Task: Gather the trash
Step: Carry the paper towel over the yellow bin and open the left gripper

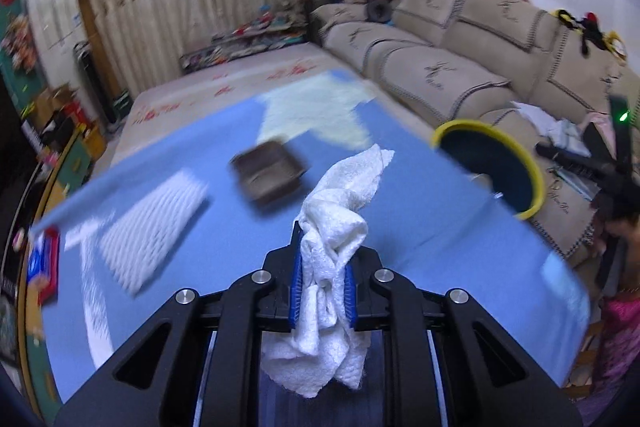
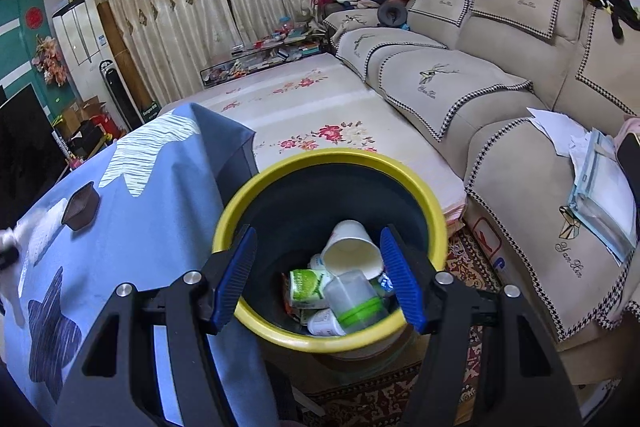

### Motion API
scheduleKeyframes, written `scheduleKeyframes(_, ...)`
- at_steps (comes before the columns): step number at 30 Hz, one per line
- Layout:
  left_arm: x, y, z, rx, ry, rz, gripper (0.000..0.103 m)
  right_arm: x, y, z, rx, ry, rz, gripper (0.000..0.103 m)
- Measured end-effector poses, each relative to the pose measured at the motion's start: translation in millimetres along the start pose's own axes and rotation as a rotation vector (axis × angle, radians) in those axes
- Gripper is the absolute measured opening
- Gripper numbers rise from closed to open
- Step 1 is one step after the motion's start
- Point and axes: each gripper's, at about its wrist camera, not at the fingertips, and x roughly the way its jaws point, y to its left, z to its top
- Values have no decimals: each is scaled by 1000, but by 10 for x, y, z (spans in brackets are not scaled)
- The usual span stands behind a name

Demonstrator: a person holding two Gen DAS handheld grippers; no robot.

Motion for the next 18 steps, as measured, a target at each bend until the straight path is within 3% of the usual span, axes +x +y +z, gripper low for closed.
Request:
scheduleKeyframes(8, 109, -869, 687, 111, -43, -143, 17, -85, -528, -73, 79, -2, -46, 61)
scheduleKeyframes(18, 809, -1805, 1308, 125, 30, -282, 17, -98, -935, -176, 144, 5, -55, 61)
